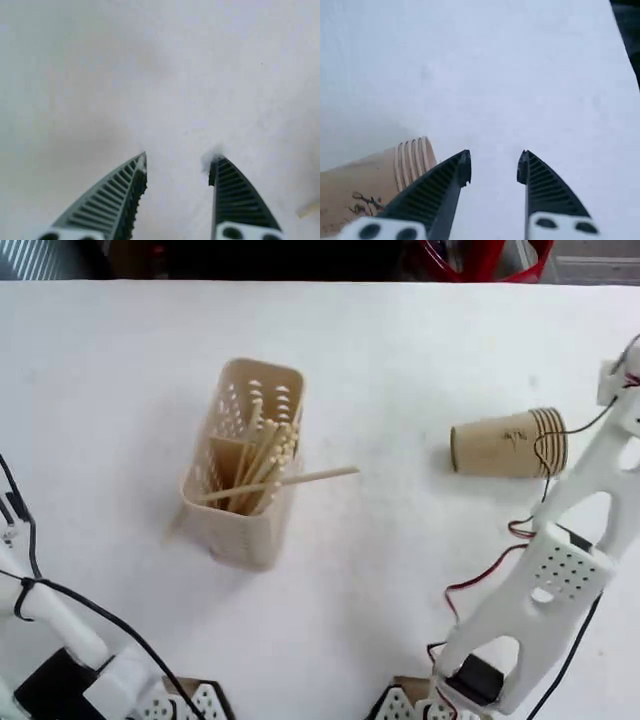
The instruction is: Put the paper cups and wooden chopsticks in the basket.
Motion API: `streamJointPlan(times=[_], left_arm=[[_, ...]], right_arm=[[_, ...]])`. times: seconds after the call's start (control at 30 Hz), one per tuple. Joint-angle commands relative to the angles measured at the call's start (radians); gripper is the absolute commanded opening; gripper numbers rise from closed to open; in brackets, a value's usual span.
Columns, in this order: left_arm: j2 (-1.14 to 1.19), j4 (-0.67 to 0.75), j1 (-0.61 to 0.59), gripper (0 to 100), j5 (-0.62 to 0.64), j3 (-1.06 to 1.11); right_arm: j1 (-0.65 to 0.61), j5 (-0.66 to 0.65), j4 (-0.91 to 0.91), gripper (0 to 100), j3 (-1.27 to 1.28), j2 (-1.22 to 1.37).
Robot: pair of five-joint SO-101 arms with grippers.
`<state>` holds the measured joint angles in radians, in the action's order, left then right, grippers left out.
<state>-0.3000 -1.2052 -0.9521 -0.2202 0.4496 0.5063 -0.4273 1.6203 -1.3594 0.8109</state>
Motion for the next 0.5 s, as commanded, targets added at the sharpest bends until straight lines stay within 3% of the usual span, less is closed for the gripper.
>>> streamJointPlan(times=[0.0, 0.1, 0.3, 0.47], left_arm=[[-0.031, 0.015, 0.012, 21, 0.012, -0.012], [-0.031, 0.015, 0.012, 21, 0.012, -0.012], [-0.033, 0.015, 0.013, 21, -0.034, -0.009], [-0.031, 0.026, 0.059, 21, -0.1, 0.029]], right_arm=[[-0.004, 0.018, 0.044, 16.3, -0.023, 0.048], [0.051, 0.046, 0.082, 15.9, -0.023, 0.094], [0.32, 0.083, -0.01, 10.9, -0.021, 0.179], [0.349, 0.083, 0.024, 13.1, -0.021, 0.248]])
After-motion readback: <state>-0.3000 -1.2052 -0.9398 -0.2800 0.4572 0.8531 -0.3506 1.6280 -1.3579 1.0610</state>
